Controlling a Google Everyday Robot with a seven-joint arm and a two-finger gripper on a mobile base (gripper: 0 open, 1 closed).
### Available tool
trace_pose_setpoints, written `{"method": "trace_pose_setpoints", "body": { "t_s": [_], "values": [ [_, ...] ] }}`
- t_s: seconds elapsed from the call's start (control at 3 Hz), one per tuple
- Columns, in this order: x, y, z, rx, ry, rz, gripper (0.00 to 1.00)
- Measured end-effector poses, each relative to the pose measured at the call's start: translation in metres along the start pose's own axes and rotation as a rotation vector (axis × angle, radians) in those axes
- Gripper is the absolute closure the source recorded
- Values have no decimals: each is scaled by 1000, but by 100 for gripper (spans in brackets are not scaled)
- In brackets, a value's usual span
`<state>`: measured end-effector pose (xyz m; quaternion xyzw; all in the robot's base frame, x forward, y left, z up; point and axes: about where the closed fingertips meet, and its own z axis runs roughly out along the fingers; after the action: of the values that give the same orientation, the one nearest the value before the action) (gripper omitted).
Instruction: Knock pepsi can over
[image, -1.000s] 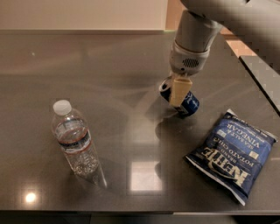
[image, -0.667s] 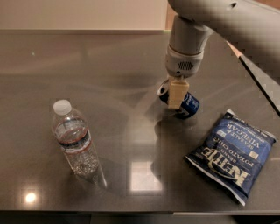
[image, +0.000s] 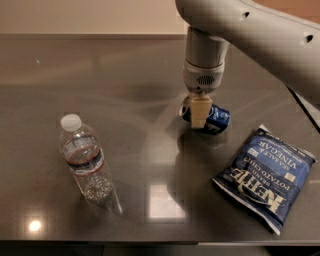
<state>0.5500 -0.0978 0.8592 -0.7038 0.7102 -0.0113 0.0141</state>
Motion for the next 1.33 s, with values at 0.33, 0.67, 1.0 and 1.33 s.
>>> {"method": "trace_pose_setpoints", "body": {
  "t_s": [0.33, 0.67, 1.0, 1.33],
  "values": [
    [-1, 1, 4, -7, 15, -13, 15],
    [-1, 1, 8, -14, 18, -18, 0],
    [-1, 1, 8, -15, 17, -18, 0],
    [3, 1, 10, -1, -32, -6, 0]
  ]
}}
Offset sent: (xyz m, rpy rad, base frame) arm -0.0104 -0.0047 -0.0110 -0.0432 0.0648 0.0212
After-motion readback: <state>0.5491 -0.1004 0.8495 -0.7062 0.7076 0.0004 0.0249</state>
